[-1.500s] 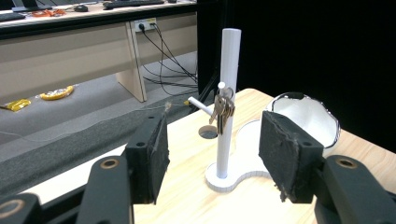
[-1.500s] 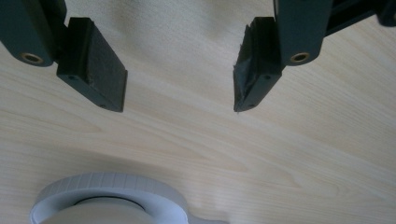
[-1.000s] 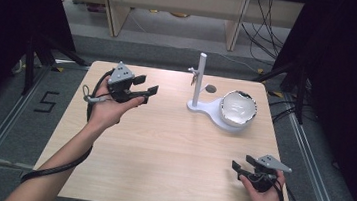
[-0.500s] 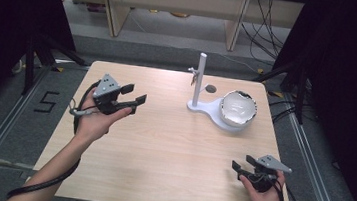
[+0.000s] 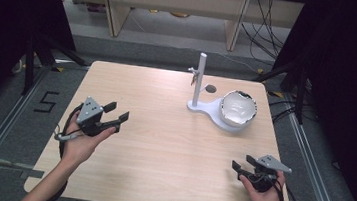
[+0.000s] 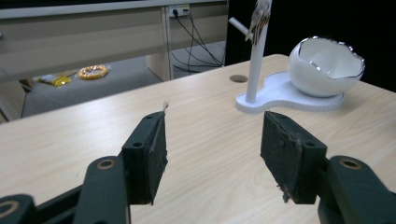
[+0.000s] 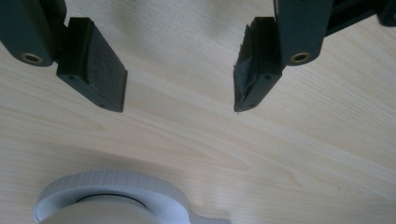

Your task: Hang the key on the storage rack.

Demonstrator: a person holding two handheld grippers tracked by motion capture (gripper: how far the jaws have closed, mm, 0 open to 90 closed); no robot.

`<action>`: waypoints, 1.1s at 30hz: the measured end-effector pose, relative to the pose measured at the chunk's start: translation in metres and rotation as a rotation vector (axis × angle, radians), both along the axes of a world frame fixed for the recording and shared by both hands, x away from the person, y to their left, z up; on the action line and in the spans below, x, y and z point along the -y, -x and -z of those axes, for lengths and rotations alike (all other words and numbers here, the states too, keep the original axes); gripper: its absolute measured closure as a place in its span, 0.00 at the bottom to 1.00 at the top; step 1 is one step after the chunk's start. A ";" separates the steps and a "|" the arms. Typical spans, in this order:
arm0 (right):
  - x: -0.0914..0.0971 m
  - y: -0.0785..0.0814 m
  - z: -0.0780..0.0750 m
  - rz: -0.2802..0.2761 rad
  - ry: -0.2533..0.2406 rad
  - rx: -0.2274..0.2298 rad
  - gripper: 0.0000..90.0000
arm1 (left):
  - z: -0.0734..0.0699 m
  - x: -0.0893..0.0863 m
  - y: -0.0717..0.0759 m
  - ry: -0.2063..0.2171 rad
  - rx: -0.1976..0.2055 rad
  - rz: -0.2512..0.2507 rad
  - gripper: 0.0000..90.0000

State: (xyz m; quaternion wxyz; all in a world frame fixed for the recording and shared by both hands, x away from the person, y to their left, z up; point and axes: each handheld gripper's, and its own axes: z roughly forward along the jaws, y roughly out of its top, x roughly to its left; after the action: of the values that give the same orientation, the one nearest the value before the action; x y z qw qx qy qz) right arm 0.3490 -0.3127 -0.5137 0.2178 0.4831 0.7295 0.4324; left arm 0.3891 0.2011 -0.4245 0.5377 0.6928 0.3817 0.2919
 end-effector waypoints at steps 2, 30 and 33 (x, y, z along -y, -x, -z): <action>0.001 0.000 0.000 -0.003 0.007 -0.003 0.40 | 0.011 -0.004 0.004 0.007 -0.013 -0.012 0.45; 0.001 -0.003 0.001 -0.017 0.025 0.012 0.40 | 0.099 -0.048 0.038 0.036 0.011 -0.167 0.41; 0.001 -0.002 0.000 -0.022 0.016 -0.007 0.40 | 0.100 -0.048 0.037 0.040 0.018 -0.175 0.38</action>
State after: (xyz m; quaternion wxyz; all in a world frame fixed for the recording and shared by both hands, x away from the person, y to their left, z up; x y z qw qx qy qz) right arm 0.3505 -0.3135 -0.5133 0.2142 0.4747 0.7390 0.4274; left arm 0.3517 0.2489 -0.5245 0.5271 0.6432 0.4420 0.3363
